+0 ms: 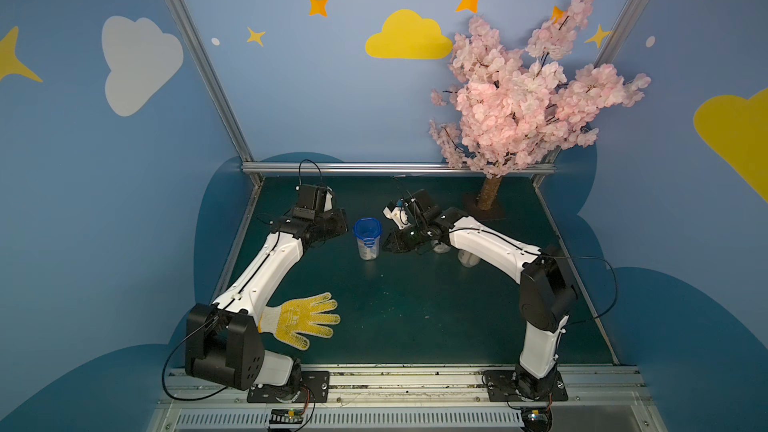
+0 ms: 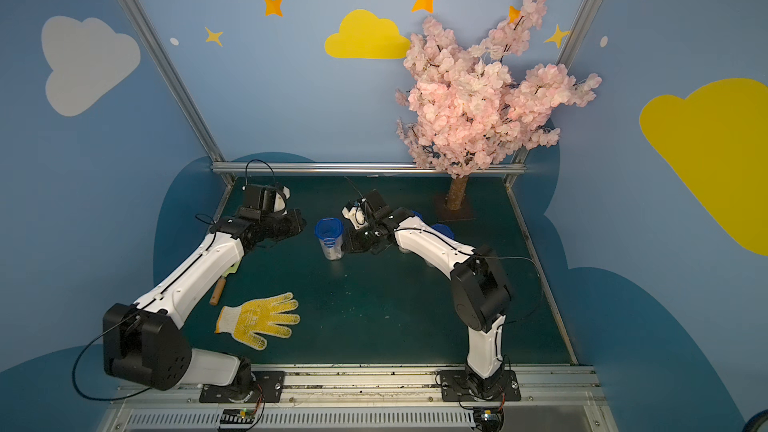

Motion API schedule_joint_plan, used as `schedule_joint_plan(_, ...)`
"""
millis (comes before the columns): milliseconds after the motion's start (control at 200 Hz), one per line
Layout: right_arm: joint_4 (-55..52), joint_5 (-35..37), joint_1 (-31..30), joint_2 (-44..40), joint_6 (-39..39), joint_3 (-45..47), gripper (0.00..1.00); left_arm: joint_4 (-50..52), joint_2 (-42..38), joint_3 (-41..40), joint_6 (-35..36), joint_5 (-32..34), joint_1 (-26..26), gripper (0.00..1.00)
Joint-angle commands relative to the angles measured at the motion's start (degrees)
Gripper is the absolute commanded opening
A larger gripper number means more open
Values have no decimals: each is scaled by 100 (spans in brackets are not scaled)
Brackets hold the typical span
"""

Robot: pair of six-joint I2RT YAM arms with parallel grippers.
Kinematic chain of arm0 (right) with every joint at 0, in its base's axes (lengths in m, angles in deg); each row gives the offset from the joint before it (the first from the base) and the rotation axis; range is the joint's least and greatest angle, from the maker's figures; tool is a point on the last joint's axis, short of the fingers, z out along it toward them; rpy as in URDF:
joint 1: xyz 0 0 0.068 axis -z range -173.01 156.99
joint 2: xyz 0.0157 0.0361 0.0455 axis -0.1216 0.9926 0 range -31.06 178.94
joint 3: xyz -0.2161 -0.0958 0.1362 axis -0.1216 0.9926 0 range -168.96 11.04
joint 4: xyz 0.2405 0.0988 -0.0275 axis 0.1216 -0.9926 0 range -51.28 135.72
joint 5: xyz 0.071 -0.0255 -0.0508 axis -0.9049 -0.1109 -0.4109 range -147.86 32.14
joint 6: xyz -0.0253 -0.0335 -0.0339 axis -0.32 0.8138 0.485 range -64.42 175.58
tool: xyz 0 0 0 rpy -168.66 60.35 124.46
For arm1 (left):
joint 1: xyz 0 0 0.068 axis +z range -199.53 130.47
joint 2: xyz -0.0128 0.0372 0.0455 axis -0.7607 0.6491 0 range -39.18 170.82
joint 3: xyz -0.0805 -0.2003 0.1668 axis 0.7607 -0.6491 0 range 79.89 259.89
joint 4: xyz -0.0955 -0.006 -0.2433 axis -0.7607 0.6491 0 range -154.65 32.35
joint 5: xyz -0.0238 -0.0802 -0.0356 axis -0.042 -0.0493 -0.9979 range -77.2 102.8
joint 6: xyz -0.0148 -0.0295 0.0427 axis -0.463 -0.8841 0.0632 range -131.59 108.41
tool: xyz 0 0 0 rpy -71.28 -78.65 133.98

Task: Take out toiletry kits
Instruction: Adjust the container at the center of the board, then unfasten the latch on the container.

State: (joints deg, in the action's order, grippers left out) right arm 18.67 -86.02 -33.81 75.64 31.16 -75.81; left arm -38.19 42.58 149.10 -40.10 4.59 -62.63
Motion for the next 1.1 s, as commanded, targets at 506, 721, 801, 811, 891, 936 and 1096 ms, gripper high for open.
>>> schedule_joint_plan(506,2496,-1888,851,647,-1490,50,62,-345,1341,356,-131,-257,-625,2)
schedule_joint_plan(721,3059,-2086,880,1058,-1923,-39,62,-343,1519,301,-206,-330,-638,2)
schedule_joint_plan(801,3259,-2157,881,1220,-2088,-68,62,-362,1505,213,-232,-330,-634,2)
schedule_joint_plan(811,3289,-2162,880,1237,-2109,-73,62,-374,1498,197,-233,-328,-632,2)
schedule_joint_plan(891,3545,-2261,871,1352,-2285,-95,61,-401,1464,101,-259,-339,-636,2)
schedule_joint_plan(936,3655,-2295,855,1389,-2352,-87,60,-425,1440,46,-263,-345,-640,2)
schedule_joint_plan(1096,3765,-2282,779,1433,-2440,-44,60,-463,1428,-96,-282,-349,-642,2)
